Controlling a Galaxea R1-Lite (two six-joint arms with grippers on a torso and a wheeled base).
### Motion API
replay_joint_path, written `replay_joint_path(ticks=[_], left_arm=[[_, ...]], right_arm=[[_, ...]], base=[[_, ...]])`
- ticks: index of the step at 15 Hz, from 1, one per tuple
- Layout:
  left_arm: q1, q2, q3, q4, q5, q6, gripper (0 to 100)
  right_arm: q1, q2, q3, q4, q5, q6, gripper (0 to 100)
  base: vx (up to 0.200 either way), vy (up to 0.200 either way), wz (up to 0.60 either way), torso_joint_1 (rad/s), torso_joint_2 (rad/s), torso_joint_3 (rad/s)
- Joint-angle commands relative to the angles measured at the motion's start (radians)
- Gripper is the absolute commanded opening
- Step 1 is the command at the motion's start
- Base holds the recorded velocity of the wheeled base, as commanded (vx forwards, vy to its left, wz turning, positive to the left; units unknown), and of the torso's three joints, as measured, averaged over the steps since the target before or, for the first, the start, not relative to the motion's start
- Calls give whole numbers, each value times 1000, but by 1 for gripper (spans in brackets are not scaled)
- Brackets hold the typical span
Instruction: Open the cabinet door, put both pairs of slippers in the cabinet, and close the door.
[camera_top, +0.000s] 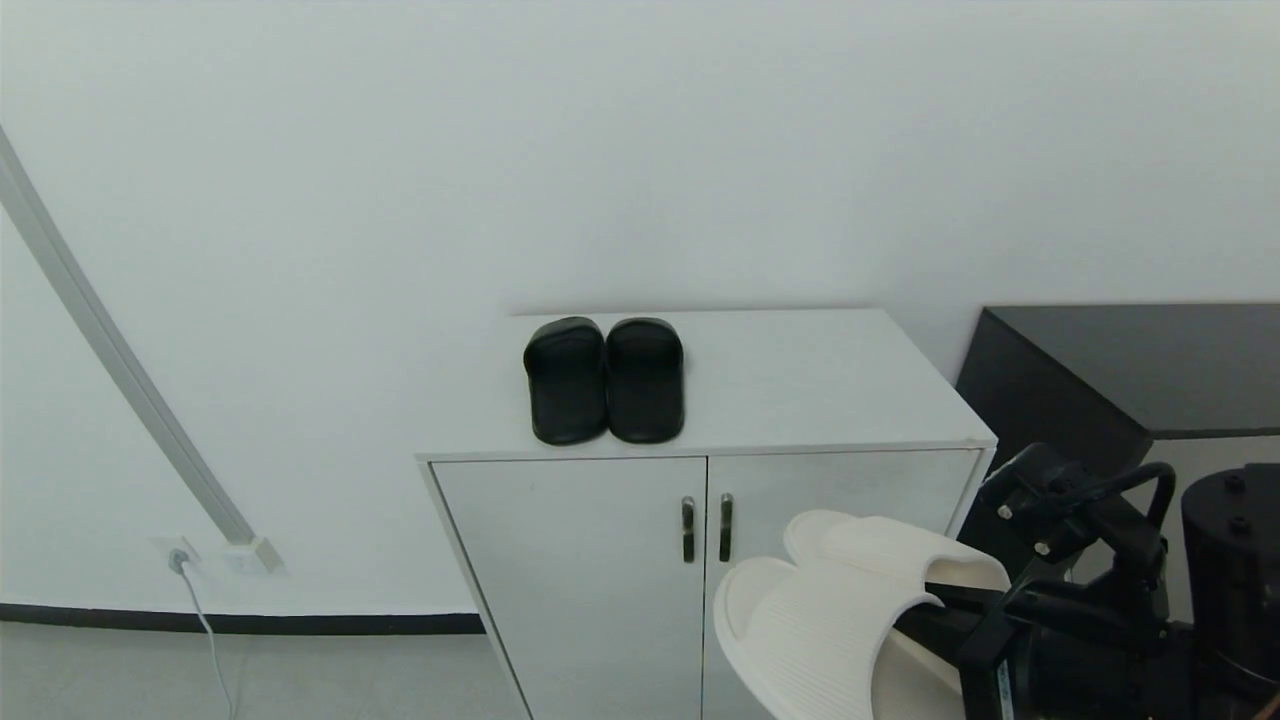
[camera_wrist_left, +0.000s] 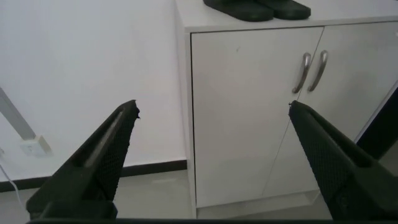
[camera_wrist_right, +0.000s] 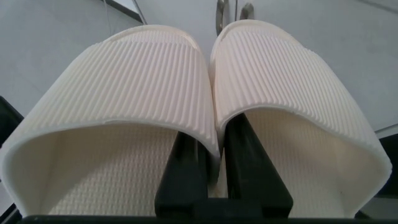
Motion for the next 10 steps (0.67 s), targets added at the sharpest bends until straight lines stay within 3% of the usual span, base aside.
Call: replay_joint_path(ticks=[1,10], left_arm=[[0,1,0,0,0,0,100],[0,1,0,0,0,3,100]], right_arm=[[1,3,2,-1,1,-1,0],[2,3,13,-27,1,-7,0]], base=[[0,0,0,-222,554,315],[0,0,0,-200,523,324]])
